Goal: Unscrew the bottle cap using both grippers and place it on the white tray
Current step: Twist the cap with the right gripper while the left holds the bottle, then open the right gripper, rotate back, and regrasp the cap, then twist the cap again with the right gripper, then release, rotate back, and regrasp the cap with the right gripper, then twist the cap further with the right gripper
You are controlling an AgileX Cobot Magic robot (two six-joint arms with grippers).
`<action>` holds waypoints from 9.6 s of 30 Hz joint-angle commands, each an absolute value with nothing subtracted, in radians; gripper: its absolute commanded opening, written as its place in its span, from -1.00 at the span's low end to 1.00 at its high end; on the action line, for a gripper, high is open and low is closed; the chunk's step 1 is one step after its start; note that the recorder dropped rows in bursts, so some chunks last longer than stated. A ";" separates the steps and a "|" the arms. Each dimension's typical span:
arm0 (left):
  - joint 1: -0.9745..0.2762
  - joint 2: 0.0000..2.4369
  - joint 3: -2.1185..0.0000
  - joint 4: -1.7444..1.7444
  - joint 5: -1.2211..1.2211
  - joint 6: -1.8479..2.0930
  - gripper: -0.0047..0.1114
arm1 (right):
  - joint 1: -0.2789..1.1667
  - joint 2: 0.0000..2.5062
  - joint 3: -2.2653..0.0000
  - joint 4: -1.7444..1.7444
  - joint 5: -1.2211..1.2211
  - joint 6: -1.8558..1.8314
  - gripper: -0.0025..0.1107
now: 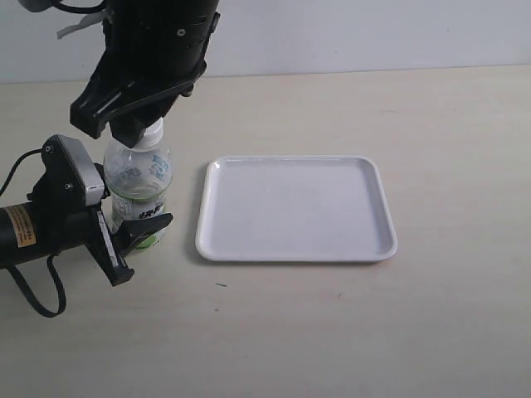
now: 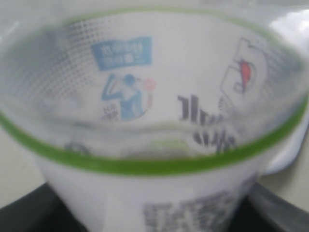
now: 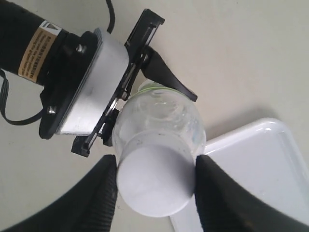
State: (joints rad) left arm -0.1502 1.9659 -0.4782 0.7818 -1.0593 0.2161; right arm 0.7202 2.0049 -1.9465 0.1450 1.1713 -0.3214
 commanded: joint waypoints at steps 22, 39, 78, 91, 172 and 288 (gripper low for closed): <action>-0.149 1.953 -0.480 0.772 -1.104 0.175 -0.92 | 0.722 2.000 -1.953 0.152 1.175 -1.150 -0.96; -0.149 1.953 -0.480 0.778 -1.093 0.134 -0.92 | 0.722 2.000 -1.953 0.181 1.172 -1.720 -0.96; -0.149 1.953 -0.480 0.772 -1.102 0.126 -0.92 | 0.722 1.998 -1.953 0.163 1.110 -1.010 0.43; -0.149 1.953 -0.480 0.772 -1.112 0.126 -0.92 | 0.722 1.995 -1.953 0.119 1.109 -0.362 0.43; -0.149 1.953 -0.480 0.774 -1.121 0.124 -0.92 | 0.722 1.995 -1.953 0.182 1.119 -1.782 -0.96; -0.149 1.953 -0.480 0.782 -1.136 0.119 -0.92 | 0.722 2.003 -1.953 0.155 1.121 -0.246 -0.96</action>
State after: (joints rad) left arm -0.1460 1.9659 -0.4782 0.7822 -1.0880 0.1227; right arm 0.7202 2.0040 -1.9465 0.1656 1.1214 -0.1703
